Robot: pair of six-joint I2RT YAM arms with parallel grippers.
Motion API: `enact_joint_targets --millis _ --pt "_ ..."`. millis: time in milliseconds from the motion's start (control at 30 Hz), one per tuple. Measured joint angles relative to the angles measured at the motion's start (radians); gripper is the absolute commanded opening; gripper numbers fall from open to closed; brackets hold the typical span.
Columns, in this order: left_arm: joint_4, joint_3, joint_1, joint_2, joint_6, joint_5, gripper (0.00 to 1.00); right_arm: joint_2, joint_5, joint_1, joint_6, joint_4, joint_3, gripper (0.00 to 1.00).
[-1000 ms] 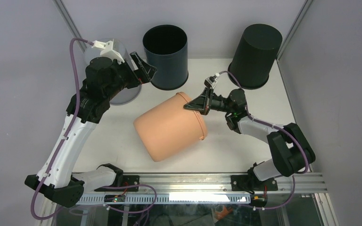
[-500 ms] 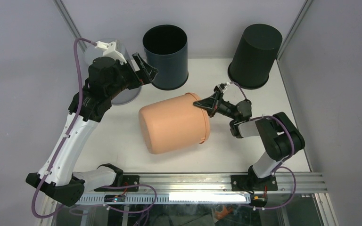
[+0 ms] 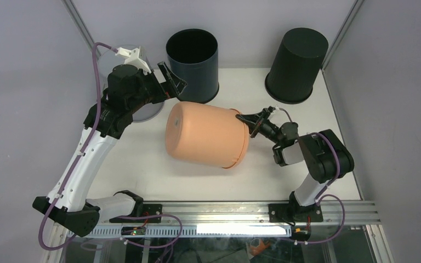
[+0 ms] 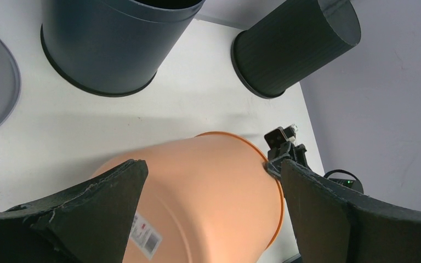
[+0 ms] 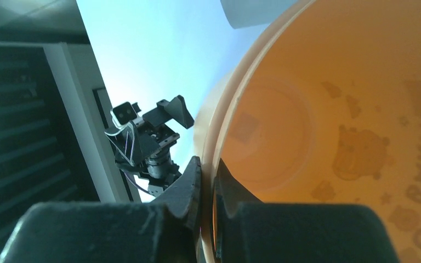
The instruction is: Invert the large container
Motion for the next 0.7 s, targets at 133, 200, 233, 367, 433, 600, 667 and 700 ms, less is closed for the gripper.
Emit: enact_joint_targets --millis 133,200,233,367,433,600,667,700 --pt "0.000 0.000 0.000 0.007 0.000 0.002 0.99 0.002 0.000 -0.032 0.008 0.000 -0.035 0.00" --pt "0.000 0.000 0.000 0.008 0.000 0.002 0.99 0.002 -0.003 -0.045 0.007 -0.001 -0.049 0.00" --pt "0.000 0.000 0.000 0.009 0.000 0.002 0.99 0.001 -0.004 -0.051 0.006 -0.002 -0.055 0.01" --pt "0.000 0.000 0.000 0.010 0.000 0.002 0.99 -0.039 -0.025 -0.060 -0.044 -0.027 -0.059 0.07" --pt "0.000 0.000 0.000 0.010 0.000 0.002 0.99 -0.085 -0.045 -0.059 -0.098 -0.082 -0.058 0.09" --pt "0.000 0.000 0.000 0.013 0.000 0.002 0.99 -0.249 -0.073 -0.054 -0.285 -0.407 -0.002 0.13" --pt "0.000 0.000 0.000 0.013 0.000 0.002 0.99 -0.298 -0.074 -0.054 -0.362 -0.531 0.024 0.14" --pt "0.000 0.000 0.000 0.013 0.000 0.002 0.99 -0.317 -0.075 -0.055 -0.395 -0.582 0.038 0.14"
